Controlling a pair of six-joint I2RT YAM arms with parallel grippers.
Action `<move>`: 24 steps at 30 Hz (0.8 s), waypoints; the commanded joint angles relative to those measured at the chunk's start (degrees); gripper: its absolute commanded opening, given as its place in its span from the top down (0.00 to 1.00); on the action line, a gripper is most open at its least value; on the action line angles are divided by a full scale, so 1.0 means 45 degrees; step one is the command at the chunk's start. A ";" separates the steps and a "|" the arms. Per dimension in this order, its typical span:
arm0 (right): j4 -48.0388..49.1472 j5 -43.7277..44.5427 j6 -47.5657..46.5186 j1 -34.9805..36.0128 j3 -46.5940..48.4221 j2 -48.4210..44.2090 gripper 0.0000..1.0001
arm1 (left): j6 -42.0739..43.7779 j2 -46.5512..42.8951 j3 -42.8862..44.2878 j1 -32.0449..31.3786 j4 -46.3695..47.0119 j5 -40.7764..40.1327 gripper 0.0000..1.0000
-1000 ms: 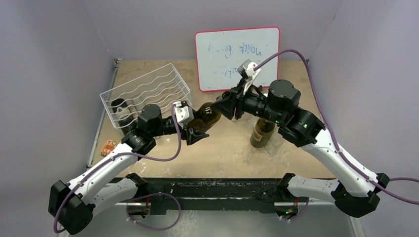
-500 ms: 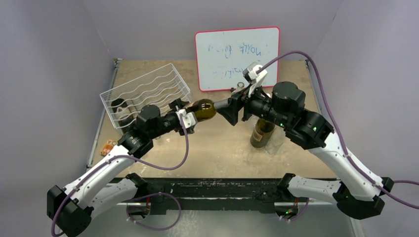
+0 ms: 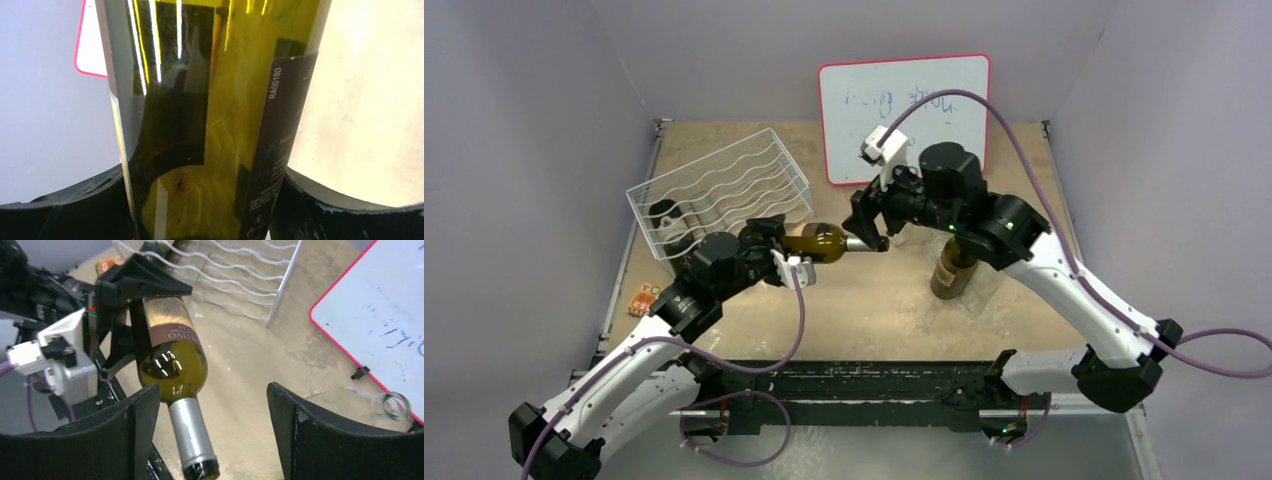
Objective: Put the wine bottle on the wine rack
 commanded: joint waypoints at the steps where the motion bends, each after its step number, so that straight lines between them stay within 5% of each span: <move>1: -0.0100 -0.1289 -0.1071 0.0069 -0.0007 0.0655 0.20 | 0.1560 -0.0755 -0.0116 -0.0008 0.1253 -0.0043 1.00; 7: -0.0978 -0.2634 -0.1307 0.0320 -0.0669 0.1078 0.22 | 0.2070 -0.1074 -0.0382 -0.0004 0.1255 -0.0688 1.00; 16: -0.1605 -0.0924 -0.1454 0.1405 -0.1526 0.2091 0.26 | 0.2618 -0.1406 -0.0589 -0.0006 0.1133 -0.0710 1.00; 24: -0.1729 -0.1345 -0.1761 0.1451 -0.0668 0.3319 0.34 | 0.3374 -0.1370 -0.0517 -0.0009 0.0514 -0.1033 1.00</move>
